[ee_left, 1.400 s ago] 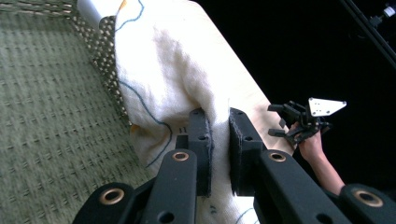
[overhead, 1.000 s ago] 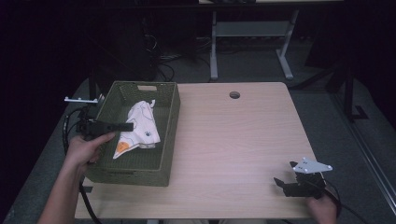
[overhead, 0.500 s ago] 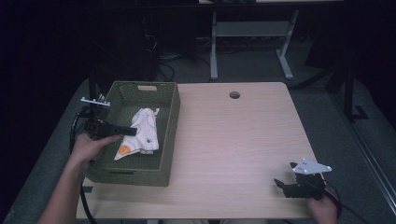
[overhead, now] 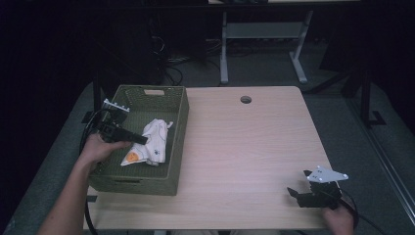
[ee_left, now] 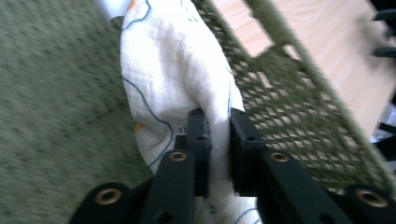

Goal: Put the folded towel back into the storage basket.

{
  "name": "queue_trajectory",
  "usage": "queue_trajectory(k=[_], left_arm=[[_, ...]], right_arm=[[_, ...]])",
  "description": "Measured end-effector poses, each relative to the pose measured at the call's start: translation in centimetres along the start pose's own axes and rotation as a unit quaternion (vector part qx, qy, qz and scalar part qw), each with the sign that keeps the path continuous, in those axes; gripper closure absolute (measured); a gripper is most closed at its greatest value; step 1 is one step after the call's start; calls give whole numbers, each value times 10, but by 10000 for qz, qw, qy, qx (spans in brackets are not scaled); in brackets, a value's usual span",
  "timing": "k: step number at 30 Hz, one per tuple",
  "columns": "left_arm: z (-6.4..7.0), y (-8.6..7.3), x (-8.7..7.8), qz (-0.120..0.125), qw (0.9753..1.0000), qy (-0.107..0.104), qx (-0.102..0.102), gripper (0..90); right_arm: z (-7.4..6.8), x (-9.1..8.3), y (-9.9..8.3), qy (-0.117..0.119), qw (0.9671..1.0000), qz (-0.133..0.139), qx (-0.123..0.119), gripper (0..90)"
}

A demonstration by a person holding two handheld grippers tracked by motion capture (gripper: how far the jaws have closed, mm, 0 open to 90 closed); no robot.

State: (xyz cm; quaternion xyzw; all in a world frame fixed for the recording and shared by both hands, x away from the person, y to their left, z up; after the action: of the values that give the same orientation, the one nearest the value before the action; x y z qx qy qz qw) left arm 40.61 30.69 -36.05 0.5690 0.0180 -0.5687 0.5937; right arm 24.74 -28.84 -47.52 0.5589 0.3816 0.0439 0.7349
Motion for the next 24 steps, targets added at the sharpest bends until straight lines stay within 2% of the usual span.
queue_trajectory(k=[1,2,4,7,14,16,19,21,24], left_arm=[[-4,2,0,-15,9998,218,-28,692],[-7,3,0,-25,9994,333,-81,651],[-11,5,-2,-21,9984,542,-170,641],[-10,5,-3,-45,9974,710,-132,617],[-5,-5,5,-230,9981,551,-138,663],[-4,-9,11,-353,9984,408,-157,683],[-1,-14,21,-525,9979,353,-146,699],[2,-15,28,-724,9966,402,-52,698],[5,-14,37,-867,9958,289,-22,685]], right_arm=[[0,0,0,39,10000,8,-25,137],[0,0,1,77,10000,10,-54,137],[-1,-1,2,102,9999,23,-86,137],[-2,-1,2,166,9997,-18,-157,137],[-6,3,2,275,9992,-123,-275,137],[-6,3,2,291,9991,-127,-287,137],[-7,4,2,334,9990,-124,-283,137],[-8,4,2,350,9989,-120,-287,137],[-9,4,2,373,9988,-115,-311,137]])
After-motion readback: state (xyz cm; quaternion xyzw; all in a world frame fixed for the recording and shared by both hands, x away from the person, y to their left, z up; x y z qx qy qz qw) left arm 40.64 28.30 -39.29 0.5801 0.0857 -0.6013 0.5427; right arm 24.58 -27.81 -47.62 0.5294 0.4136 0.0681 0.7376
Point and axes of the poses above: each handheld gripper's, and its own axes: x roughly forward along the jaws, y roughly out of its top, z roughly to its right, the point moved 1 cm from there along x, roughly forward along the jaws, and after that the axes turned 12 degrees about z, right-handed, at the moved point
